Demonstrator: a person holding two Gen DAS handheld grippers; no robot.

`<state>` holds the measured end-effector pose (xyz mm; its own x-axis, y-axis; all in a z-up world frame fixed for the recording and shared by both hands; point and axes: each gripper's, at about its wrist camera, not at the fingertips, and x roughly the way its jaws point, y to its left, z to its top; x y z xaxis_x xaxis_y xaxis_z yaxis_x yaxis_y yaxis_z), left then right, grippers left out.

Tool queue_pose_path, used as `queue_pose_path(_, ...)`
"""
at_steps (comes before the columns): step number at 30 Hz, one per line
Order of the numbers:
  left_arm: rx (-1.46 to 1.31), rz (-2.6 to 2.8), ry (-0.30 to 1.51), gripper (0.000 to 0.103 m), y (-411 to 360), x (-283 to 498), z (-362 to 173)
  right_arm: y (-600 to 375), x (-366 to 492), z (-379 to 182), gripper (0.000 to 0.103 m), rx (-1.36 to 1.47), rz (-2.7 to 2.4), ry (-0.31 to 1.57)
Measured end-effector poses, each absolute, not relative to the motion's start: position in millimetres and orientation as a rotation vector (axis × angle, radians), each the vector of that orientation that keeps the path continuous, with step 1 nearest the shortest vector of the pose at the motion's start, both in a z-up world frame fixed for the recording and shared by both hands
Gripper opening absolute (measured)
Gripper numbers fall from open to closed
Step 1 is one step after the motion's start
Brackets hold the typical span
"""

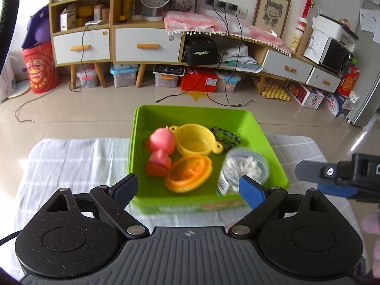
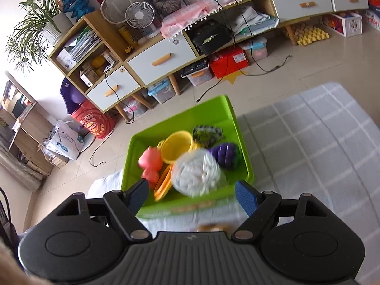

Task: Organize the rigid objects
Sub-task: 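Withdraw both open tools from the bin back over the remaining toys, then grasp the brown hand-shaped toy with the left tool while the right tool approaches the corn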

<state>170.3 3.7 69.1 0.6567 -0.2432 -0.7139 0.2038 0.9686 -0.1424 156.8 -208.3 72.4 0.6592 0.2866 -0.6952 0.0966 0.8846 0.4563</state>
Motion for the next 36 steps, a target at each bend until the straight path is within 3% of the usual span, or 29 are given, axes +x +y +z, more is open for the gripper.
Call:
queue_pose_path(18,-0.209,-0.231,0.880,0.101,26.0,89.0,41.1,-203.9,72.3,49.3,0.058,0.478,0.129,0.889)
queue_pose_path(23,-0.145,-0.223,0.891,0.101,23.8,72.9,30.9,-203.1,61.0,42.7,0.059,0.431,0.130,0.885)
queue_pose_path(31,-0.083,-0.263,0.894,0.101,16.9,53.8,18.7,-192.0,49.6,38.7,0.070,0.310,0.195,0.893)
queue_pose_path(36,-0.019,-0.272,0.897,0.101,9.8,50.6,11.6,-189.1,48.5,30.0,0.071,0.274,0.189,0.931)
